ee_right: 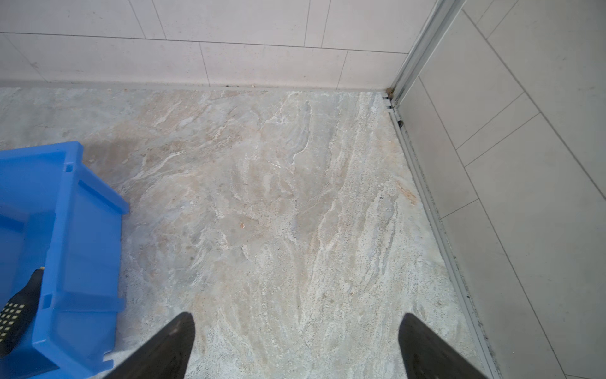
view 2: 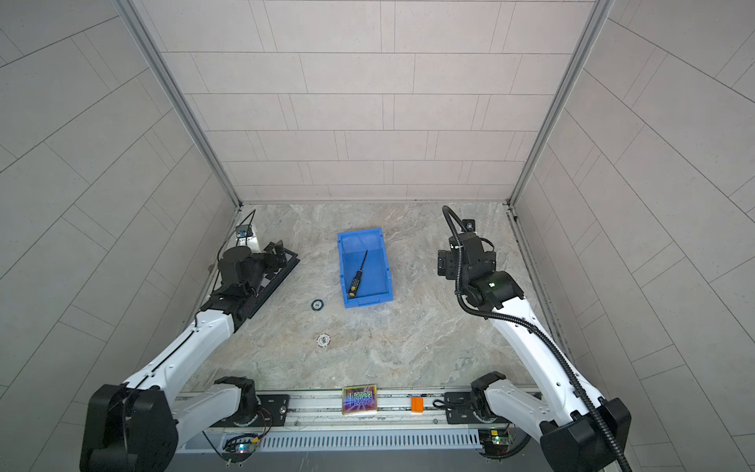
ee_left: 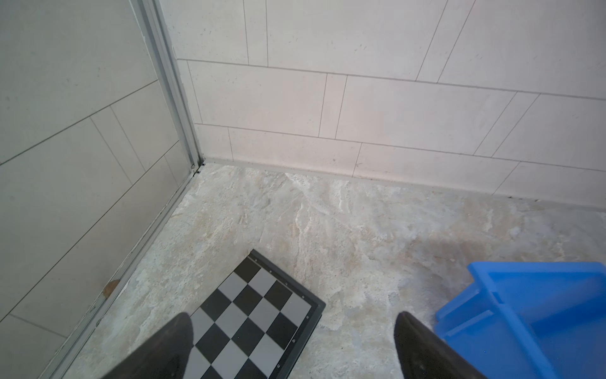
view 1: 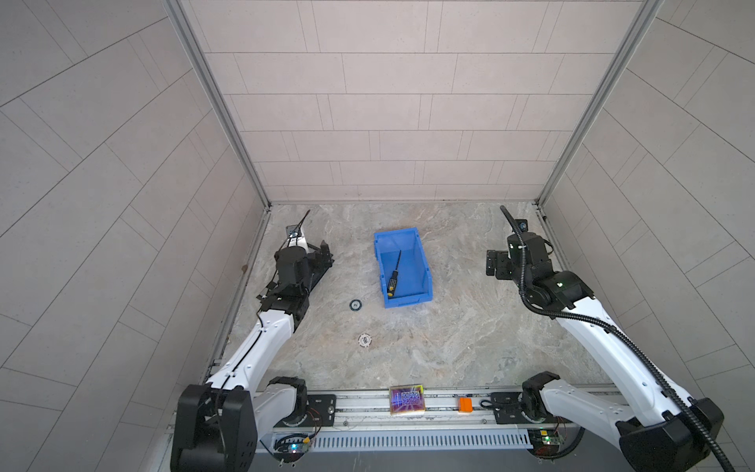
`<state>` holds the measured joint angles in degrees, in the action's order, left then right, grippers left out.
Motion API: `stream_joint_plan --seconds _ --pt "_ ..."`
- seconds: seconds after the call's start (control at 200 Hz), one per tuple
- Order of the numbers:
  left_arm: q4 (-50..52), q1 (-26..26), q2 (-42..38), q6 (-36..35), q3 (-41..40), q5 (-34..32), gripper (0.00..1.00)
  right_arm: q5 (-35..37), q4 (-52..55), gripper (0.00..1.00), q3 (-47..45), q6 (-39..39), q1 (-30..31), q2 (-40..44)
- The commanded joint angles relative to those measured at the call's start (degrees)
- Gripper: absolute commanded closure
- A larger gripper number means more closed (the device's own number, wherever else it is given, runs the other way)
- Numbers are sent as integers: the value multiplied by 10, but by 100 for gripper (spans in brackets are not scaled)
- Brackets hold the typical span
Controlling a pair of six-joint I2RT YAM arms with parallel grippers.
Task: Put the screwdriver in the bin
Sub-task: Reset both arms
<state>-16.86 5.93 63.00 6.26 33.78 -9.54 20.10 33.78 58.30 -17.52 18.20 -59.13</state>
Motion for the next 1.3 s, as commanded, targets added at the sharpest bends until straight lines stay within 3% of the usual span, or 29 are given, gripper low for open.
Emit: stream_joint_plan --seconds 0.0,0.125,0.27,0.496,0.671,0.786,0.871,0.972,1.062,1.152,1.257,1.292 --pt "-79 4 19 -25 -22 -43 0 70 -38 1 -25 26 -4 26" --pt "-102 21 57 -35 -35 -96 1 128 -97 1 -83 61 -5 41" --pt "-148 34 94 -56 -57 -101 1 146 -215 1 -184 92 -12 55" --pt "-222 32 141 -61 -90 -103 0 99 -586 1 -390 157 -51 50" --pt "-259 -2 148 -54 -100 -49 0 56 -697 1 -385 185 -76 -86" --pt "-326 -23 177 -30 -120 -54 1 31 -748 1 -368 209 -76 -170" --pt "-314 -16 193 -45 -105 -44 0 25 -792 1 -366 222 -77 -218" --pt "-328 -17 192 -45 -116 -36 1 6 -801 1 -355 213 -77 -246" --pt "-428 -15 219 -68 -151 -5 0 -7 -840 1 -352 222 -76 -286" --pt "-386 -14 217 -67 -133 -9 0 -24 -794 1 -338 205 -88 -279" --pt "-376 -14 218 -67 -129 -7 1 -107 -807 1 -349 179 -127 -294" --pt "-366 -14 217 -67 -124 -6 1 -117 -855 1 -361 164 -140 -311"
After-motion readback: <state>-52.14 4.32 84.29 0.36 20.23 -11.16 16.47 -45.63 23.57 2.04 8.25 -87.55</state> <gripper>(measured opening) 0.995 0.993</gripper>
